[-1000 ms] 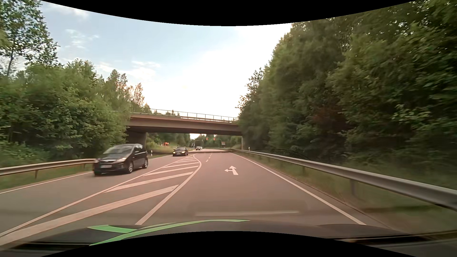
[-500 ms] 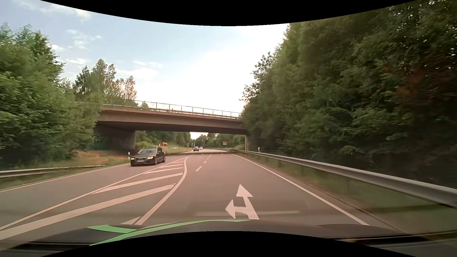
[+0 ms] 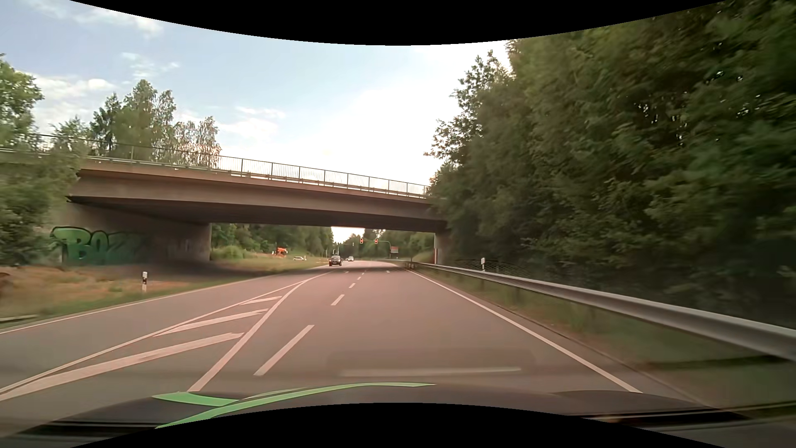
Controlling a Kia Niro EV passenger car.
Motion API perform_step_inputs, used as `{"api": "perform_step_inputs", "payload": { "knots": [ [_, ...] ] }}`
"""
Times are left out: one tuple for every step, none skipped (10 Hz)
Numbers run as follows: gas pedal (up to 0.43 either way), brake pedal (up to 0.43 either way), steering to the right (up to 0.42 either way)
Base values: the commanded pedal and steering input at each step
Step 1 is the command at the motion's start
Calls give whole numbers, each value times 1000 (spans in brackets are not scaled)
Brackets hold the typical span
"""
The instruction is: Follow the waypoints while adhering to traffic rules and regulations
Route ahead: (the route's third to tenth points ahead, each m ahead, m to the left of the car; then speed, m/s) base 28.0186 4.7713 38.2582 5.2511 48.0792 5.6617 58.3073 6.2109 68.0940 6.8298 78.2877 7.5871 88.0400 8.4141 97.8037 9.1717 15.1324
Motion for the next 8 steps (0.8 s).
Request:
{"api": "perform_step_inputs", "payload": {
  "knots": [
    [0, 122, -4],
    [0, 122, -4],
    [0, 122, -4],
    [0, 128, -4],
    [0, 134, -4],
    [0, 140, -4],
    [0, 146, -4],
    [0, 152, -4]
  ]
}}
